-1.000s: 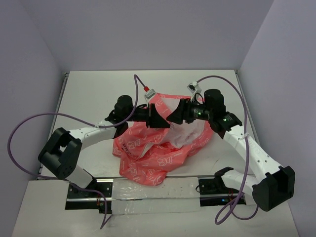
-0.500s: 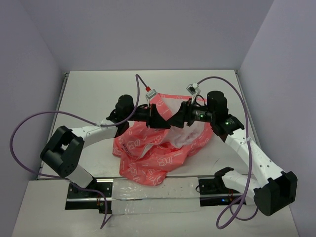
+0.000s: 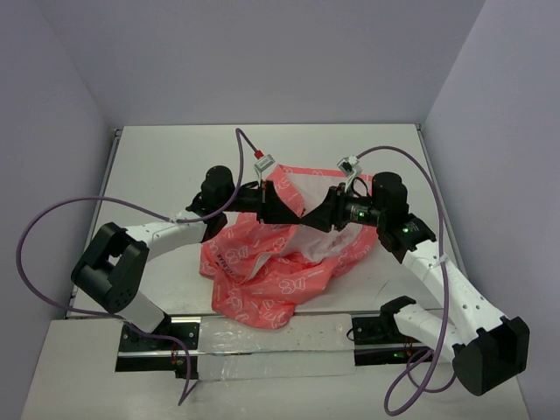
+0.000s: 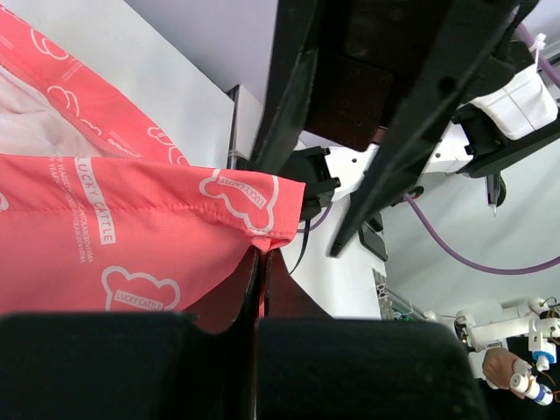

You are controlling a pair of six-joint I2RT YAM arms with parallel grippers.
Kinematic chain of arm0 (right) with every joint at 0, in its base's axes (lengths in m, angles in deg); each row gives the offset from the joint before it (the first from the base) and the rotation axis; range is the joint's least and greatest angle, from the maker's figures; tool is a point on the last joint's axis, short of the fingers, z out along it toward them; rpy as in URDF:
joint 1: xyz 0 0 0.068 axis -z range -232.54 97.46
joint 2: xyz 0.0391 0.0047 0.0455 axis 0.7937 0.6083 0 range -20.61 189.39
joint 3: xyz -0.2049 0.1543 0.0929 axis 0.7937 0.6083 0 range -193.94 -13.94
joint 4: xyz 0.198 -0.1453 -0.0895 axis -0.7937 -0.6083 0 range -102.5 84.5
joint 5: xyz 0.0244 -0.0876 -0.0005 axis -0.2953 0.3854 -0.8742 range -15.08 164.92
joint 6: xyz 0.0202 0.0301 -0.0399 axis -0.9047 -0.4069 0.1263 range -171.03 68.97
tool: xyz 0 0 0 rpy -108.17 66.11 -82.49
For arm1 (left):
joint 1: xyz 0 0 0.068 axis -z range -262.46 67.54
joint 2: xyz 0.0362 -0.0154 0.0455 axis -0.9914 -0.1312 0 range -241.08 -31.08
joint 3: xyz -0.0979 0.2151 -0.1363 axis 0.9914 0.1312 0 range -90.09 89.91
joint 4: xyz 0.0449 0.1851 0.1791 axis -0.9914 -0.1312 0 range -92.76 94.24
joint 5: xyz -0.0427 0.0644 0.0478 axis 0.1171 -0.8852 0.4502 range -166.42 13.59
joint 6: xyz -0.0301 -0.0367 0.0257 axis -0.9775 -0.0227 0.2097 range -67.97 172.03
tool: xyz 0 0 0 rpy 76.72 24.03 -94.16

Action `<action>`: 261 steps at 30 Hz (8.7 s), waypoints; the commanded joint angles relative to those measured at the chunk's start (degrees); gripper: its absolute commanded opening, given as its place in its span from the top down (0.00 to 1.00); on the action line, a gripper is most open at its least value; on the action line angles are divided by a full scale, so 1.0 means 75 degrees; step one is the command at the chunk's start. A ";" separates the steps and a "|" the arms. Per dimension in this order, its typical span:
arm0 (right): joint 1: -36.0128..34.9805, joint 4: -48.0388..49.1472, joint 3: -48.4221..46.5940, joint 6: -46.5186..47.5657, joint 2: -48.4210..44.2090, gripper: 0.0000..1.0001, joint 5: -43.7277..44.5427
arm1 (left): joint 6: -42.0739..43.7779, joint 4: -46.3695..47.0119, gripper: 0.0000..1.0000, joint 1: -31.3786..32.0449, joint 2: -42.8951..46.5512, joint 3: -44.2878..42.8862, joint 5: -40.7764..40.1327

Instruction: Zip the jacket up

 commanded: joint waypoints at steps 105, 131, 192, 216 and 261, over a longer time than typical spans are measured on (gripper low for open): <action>0.0391 0.0502 -0.0170 -0.0749 0.0452 0.40 0.0324 | 0.0966 -0.2551 1.00 0.0168 0.0483 -0.0808 -0.2607; 0.3722 -0.2199 -0.1716 -0.0850 0.2963 0.44 0.7022 | -0.0735 -0.3751 1.00 -0.0483 -0.0185 -0.1726 -0.3907; -0.0517 -0.3081 -0.1802 -0.0709 0.4884 0.89 0.4192 | -0.2090 0.1105 1.00 -0.3038 -0.1322 -0.0544 0.0335; -0.1144 -0.4088 -0.3523 0.1212 0.4653 0.50 0.5551 | -0.3135 0.2952 1.00 -0.3038 -0.1692 -0.0399 0.0783; -0.2083 -0.1874 -0.1800 0.3483 0.3693 0.47 0.4749 | -0.2037 0.1164 1.00 -0.3038 -0.1154 -0.0599 0.0628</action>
